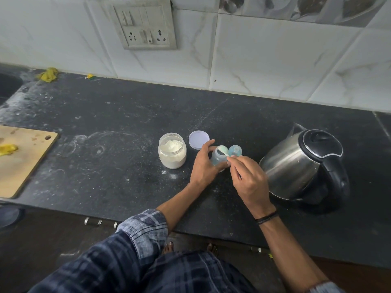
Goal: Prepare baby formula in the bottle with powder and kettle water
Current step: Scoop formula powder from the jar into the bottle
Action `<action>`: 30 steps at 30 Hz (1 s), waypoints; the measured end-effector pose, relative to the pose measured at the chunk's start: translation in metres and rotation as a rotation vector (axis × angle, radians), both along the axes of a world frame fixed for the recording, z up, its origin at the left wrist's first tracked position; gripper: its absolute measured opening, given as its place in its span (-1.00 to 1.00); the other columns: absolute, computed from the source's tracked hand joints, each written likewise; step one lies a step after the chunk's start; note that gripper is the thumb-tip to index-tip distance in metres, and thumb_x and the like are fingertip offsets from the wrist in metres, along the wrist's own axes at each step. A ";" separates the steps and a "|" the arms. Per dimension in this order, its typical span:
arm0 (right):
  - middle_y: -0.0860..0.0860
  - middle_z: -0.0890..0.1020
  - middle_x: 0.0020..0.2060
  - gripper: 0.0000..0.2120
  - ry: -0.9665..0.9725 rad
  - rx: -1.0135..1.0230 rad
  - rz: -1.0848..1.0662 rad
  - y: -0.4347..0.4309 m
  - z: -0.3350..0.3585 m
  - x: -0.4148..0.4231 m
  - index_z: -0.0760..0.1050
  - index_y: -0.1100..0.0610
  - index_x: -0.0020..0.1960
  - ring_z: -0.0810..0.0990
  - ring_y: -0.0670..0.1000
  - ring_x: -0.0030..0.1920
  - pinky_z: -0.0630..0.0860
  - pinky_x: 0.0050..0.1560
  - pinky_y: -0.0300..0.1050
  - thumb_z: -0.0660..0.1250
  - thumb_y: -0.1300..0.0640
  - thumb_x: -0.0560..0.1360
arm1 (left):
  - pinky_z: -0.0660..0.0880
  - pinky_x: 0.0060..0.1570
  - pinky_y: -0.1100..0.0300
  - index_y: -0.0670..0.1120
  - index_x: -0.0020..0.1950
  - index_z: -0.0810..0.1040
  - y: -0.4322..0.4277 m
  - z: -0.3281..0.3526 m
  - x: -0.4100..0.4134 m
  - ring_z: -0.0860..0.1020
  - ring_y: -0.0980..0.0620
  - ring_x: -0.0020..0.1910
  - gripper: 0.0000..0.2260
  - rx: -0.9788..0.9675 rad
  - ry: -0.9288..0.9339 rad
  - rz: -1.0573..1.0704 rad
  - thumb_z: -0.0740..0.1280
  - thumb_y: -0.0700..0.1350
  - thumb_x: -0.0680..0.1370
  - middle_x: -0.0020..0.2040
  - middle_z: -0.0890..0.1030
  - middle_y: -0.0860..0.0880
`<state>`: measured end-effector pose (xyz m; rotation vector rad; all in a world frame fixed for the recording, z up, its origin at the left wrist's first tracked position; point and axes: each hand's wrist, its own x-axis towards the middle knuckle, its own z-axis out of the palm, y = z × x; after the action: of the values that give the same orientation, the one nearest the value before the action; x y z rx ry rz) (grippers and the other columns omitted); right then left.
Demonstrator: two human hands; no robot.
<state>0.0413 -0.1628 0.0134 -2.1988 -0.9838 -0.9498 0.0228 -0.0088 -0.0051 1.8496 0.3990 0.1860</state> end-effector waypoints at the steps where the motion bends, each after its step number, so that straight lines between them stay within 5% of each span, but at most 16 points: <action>1: 0.13 0.72 -0.08 -0.88 -0.014 0.000 0.011 0.000 0.000 0.000 0.70 0.30 0.07 0.71 0.11 -0.11 0.69 -0.04 0.04 0.40 0.35 0.60 | 0.40 0.36 0.13 -0.02 0.55 0.30 0.000 0.000 0.000 0.51 0.09 0.31 -0.24 0.003 -0.001 -0.001 0.59 -0.01 0.44 0.25 0.58 0.13; 12: 0.16 0.75 -0.04 -0.87 -0.118 -0.017 0.063 -0.004 -0.001 -0.003 0.73 0.31 0.02 0.73 0.11 -0.01 0.68 0.10 0.01 0.40 0.34 0.60 | 0.36 0.31 0.24 -0.03 0.54 0.31 0.002 -0.002 0.002 0.46 0.17 0.26 -0.28 0.039 -0.005 0.000 0.57 -0.04 0.46 0.30 0.59 0.07; 30: 0.20 0.75 0.01 -0.90 -0.120 -0.058 0.065 -0.009 -0.006 -0.002 0.72 0.31 0.04 0.75 0.13 0.02 0.66 0.17 0.01 0.47 0.30 0.56 | 0.44 0.39 0.03 -0.03 0.53 0.32 0.001 -0.002 0.002 0.53 0.03 0.31 -0.27 0.020 -0.006 0.008 0.59 0.00 0.45 0.29 0.60 0.04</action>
<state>0.0397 -0.1721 0.0069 -2.1637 -1.1447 -1.0456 0.0247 -0.0076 -0.0073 1.8668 0.4017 0.2023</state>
